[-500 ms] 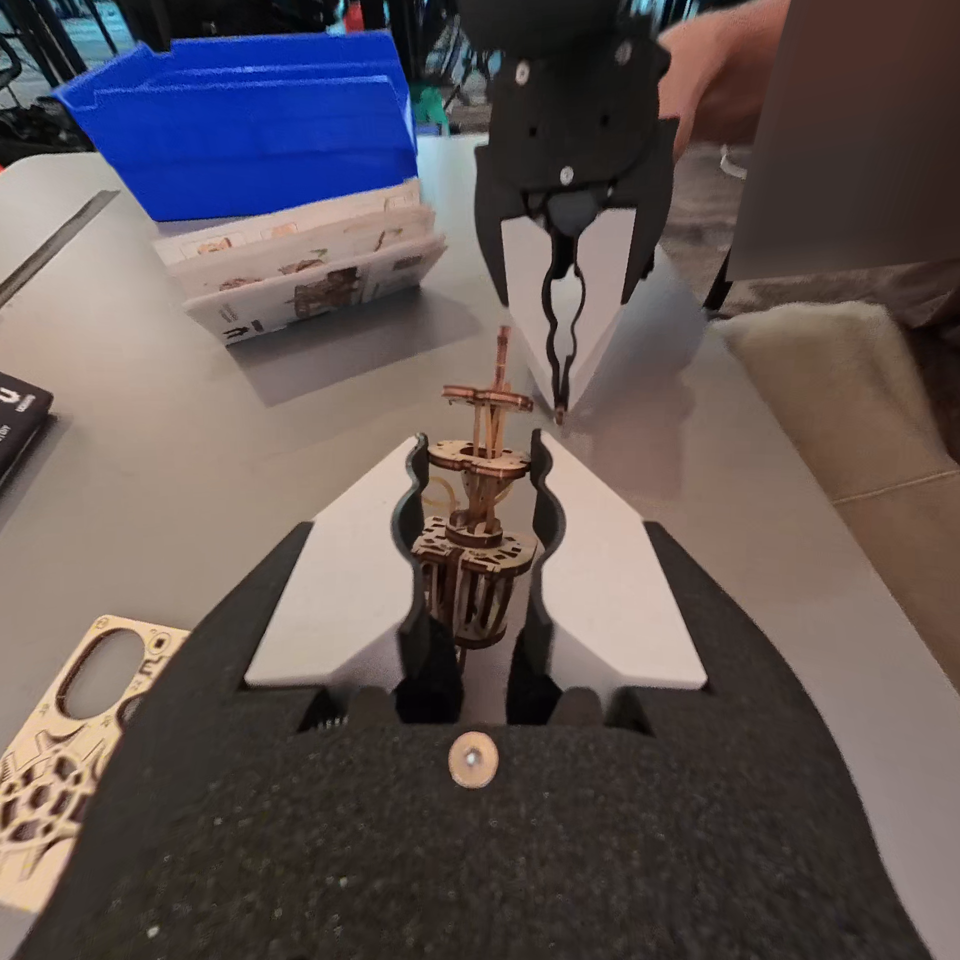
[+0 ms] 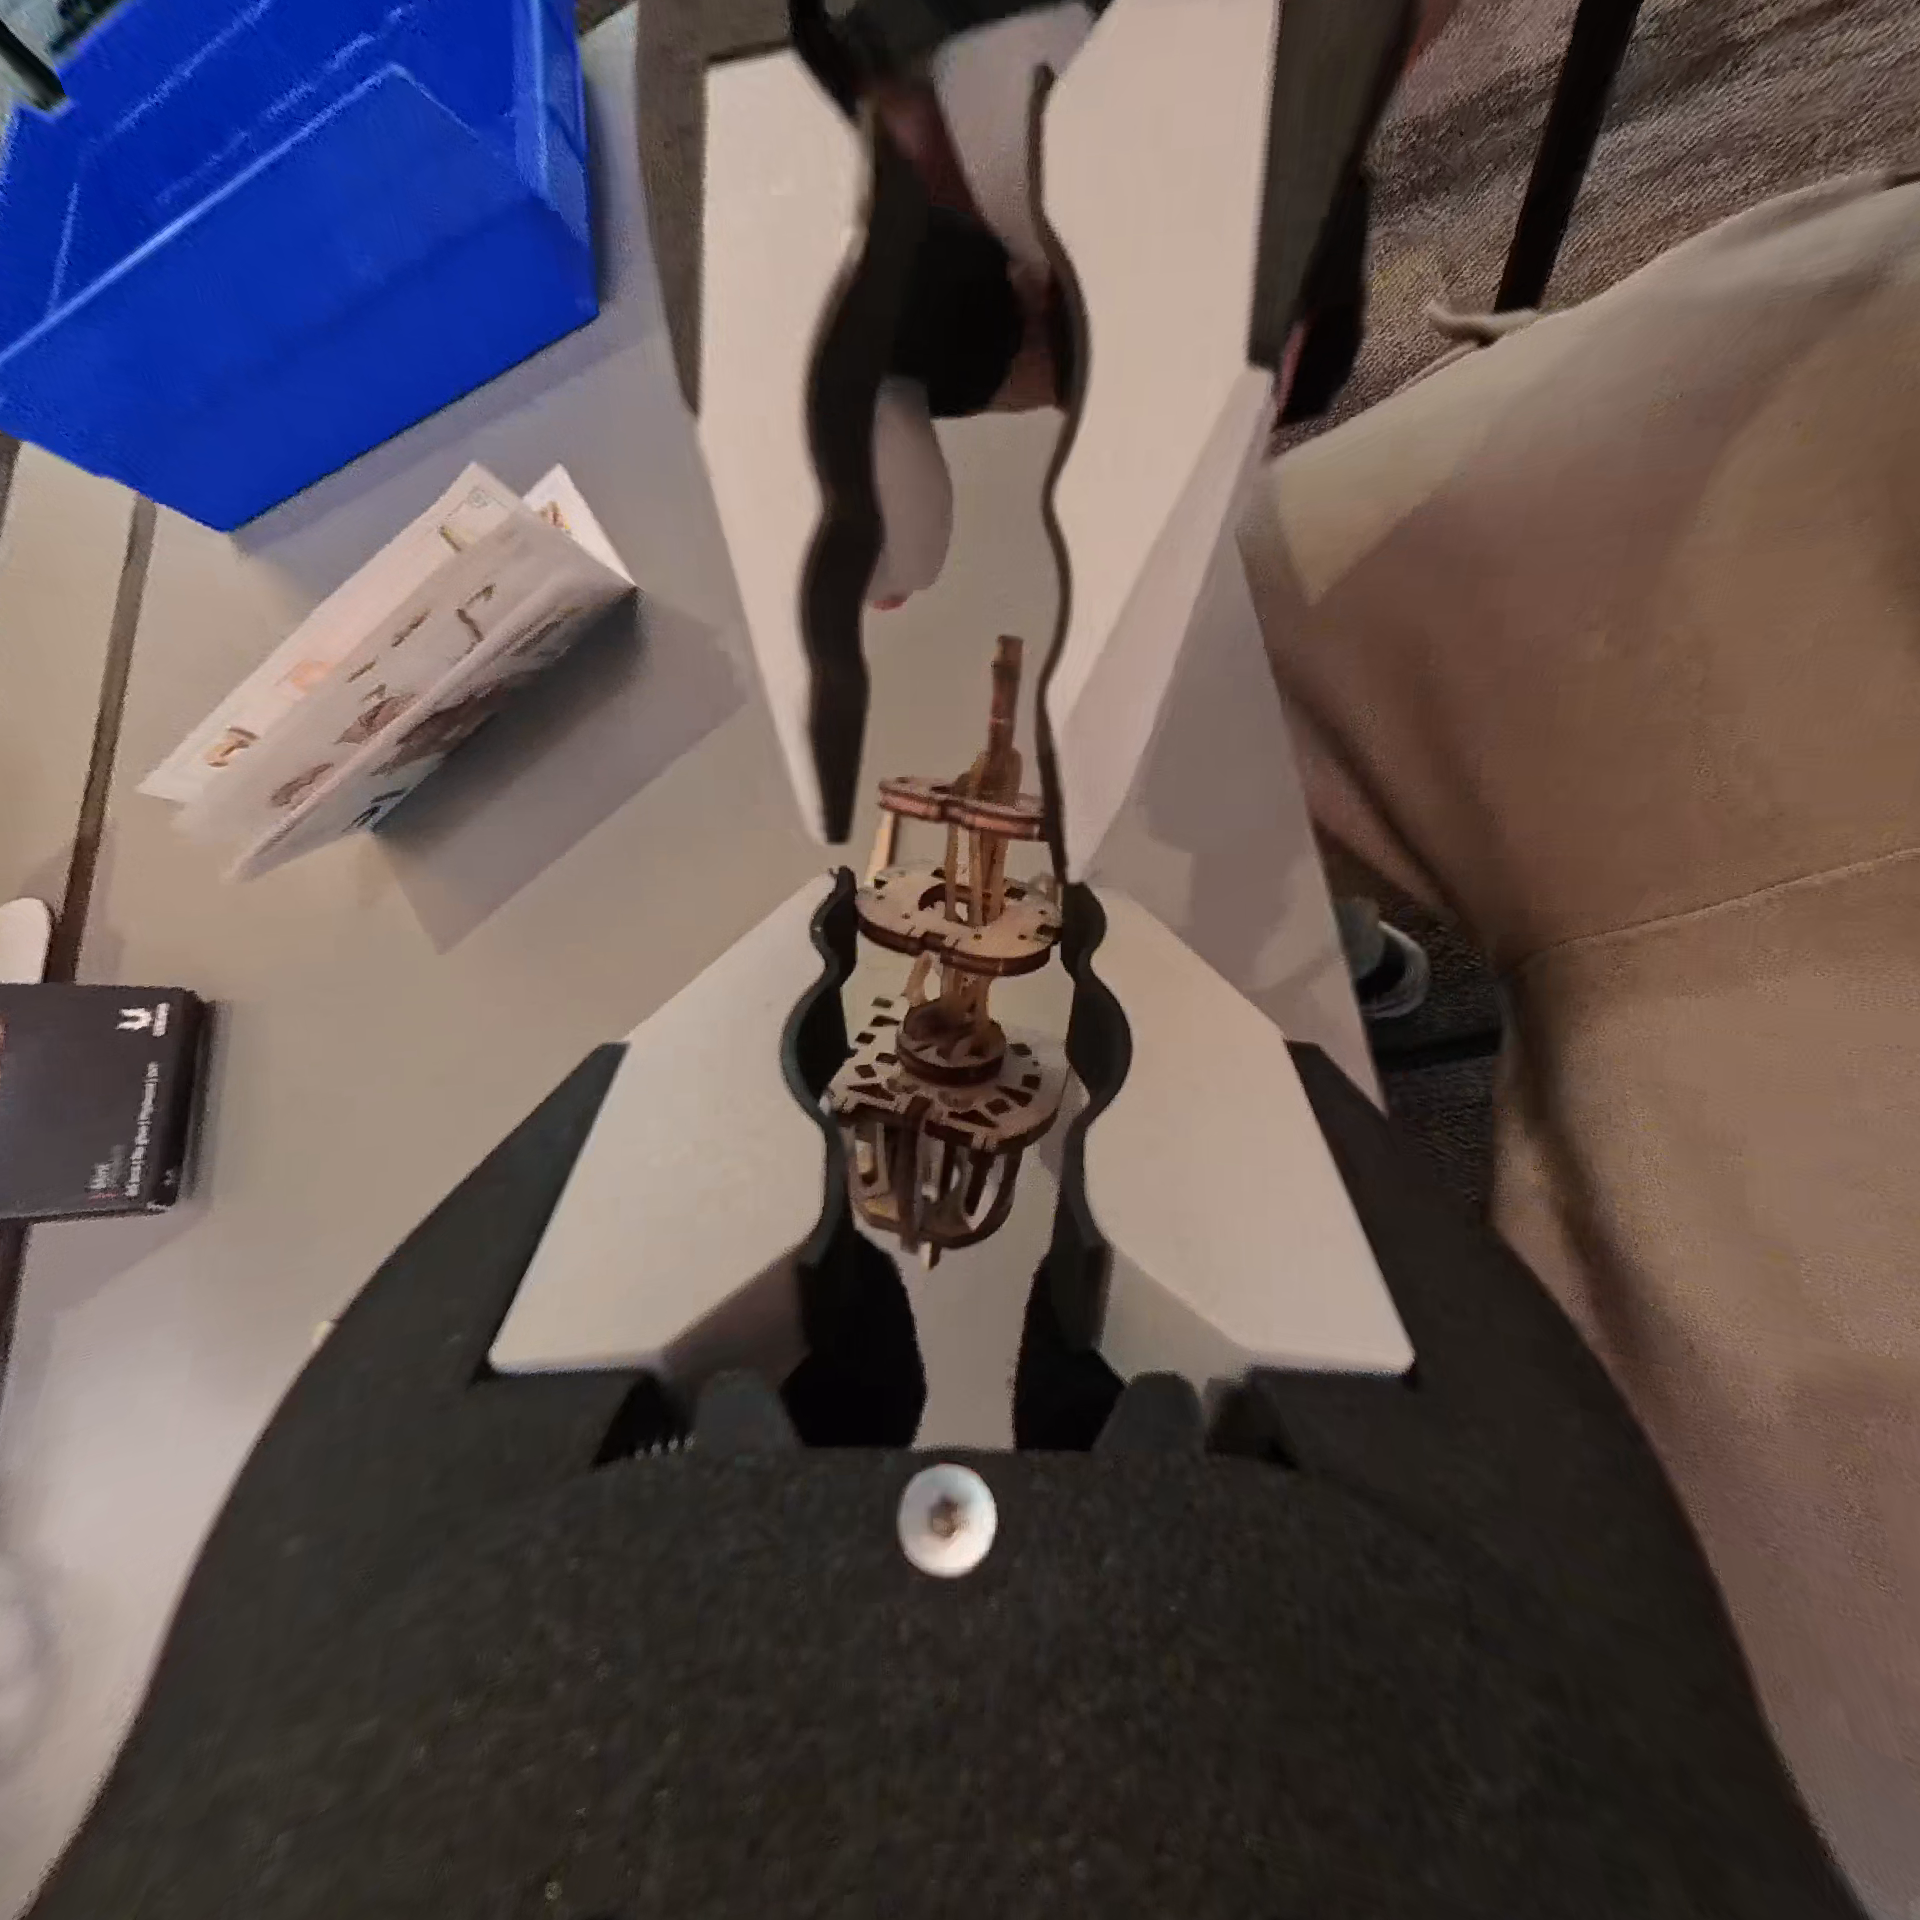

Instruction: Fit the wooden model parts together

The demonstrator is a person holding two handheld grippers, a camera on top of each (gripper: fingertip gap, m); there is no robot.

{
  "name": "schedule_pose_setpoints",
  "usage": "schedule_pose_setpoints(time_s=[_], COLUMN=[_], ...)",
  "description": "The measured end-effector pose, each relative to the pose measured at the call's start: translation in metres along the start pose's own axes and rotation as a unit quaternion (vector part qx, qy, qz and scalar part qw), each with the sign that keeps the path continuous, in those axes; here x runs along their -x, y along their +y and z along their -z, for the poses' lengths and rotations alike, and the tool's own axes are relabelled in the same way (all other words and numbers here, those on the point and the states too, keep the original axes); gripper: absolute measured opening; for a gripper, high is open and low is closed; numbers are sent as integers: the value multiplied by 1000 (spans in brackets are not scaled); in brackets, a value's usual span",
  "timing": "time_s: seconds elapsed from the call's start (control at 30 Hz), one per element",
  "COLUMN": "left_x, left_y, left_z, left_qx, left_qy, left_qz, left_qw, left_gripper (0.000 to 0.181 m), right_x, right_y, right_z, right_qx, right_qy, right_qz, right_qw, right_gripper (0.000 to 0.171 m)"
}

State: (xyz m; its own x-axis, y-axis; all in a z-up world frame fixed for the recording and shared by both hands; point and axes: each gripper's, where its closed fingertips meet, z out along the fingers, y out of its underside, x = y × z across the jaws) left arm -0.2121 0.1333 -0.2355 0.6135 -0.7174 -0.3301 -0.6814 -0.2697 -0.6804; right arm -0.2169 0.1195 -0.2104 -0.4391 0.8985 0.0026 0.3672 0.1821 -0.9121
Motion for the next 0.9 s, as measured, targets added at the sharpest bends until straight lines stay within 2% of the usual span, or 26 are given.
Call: schedule_pose_setpoints(time_s=[0.07,0.23,0.3,0.37,0.47,0.53,0.57,0.63,0.77,0.9], left_x=[-9,-33,-43,-49,-55,-55,-56,-59,-73,-82], left_y=[-7,-24,-27,-23,-25,-28,-28,-24,-14,-6], left_z=[3,12,13,11,13,18,23,34,53,52], left_qx=[7,7,9,30,18,-1,-11,-27,-89,-119], left_qy=[0,-5,-11,-28,-44,-59,-65,-71,-47,-33], left_qz=[9,26,26,16,37,59,73,104,200,246], left_qw=[1000,1000,1000,999,998,997,995,992,975,961], left_gripper=[37,37,36,37,37,38,47,52,64,70], right_x=[13,38,47,52,57,58,58,56,57,62], right_y=[-1,-1,1,7,4,0,0,1,0,-7], right_z=[7,24,24,23,24,25,25,25,30,30], right_qx=[-1,-1,5,25,21,0,-6,-15,-29,-37], right_qy=[0,-19,-26,-32,-51,-77,-96,-127,-194,-233], right_qz=[9,12,15,24,10,-37,-71,-134,-227,-291], right_qw=[1000,1000,1000,999,998,996,993,983,954,927], right_gripper=[30,35,29,29,29,29,29,28,28,28])
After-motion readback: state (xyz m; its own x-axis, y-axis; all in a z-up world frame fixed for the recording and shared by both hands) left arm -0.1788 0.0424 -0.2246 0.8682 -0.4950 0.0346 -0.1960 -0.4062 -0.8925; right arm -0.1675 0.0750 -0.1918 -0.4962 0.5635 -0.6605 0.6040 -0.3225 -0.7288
